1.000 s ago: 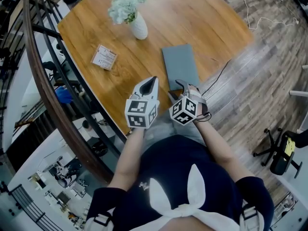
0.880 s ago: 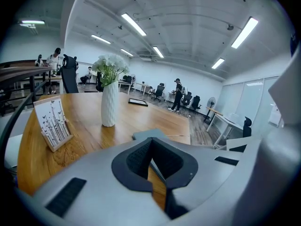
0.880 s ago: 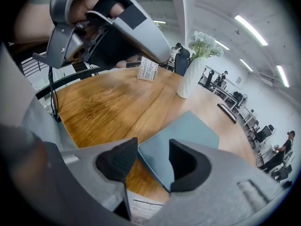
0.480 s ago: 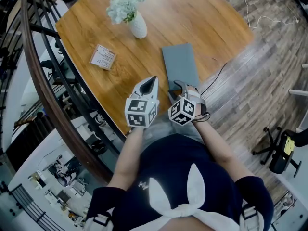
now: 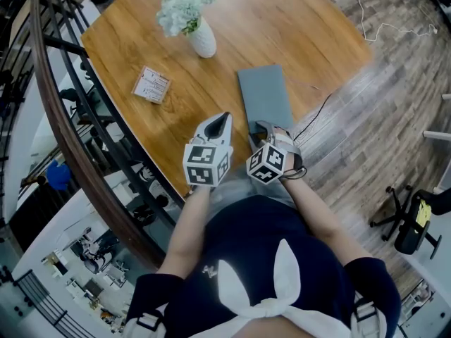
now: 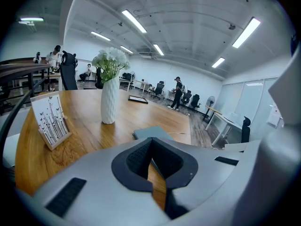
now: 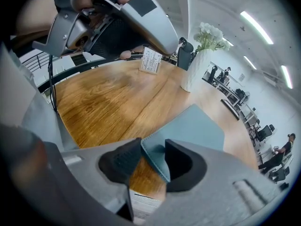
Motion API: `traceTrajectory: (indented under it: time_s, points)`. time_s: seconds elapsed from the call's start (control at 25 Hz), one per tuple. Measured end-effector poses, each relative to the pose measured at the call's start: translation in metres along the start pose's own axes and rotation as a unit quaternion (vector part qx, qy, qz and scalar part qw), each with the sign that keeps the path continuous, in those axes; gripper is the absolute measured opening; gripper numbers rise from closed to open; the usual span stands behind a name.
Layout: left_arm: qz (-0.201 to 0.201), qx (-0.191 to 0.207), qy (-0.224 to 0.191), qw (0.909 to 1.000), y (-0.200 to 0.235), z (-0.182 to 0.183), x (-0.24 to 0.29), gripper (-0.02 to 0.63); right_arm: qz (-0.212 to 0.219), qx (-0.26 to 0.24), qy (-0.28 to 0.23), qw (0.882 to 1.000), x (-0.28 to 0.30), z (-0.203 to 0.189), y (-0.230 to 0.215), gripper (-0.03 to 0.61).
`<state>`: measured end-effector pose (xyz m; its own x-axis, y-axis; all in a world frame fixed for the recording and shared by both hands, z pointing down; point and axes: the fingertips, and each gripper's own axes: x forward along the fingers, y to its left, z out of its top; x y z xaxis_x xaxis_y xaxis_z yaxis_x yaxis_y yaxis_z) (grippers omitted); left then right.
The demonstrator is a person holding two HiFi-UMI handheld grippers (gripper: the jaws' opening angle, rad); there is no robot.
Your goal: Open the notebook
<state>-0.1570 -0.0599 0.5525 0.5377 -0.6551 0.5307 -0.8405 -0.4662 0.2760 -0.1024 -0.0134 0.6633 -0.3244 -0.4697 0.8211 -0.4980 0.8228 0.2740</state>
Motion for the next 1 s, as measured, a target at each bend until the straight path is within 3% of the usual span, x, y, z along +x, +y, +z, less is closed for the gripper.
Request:
traceTrajectory:
  time_s: [0.68,1.0]
  points:
    - [0.001,-0.009,0.006,0.9999,0.004,-0.004,0.003,0.017,0.030,0.013,0.007,0.999,-0.007,0.001,0.005,0.056]
    - [0.004,-0.010,0.009,0.9999,0.005,-0.011,0.004,0.017,0.033,0.024,-0.001,0.999,-0.009,0.001,0.004,0.038]
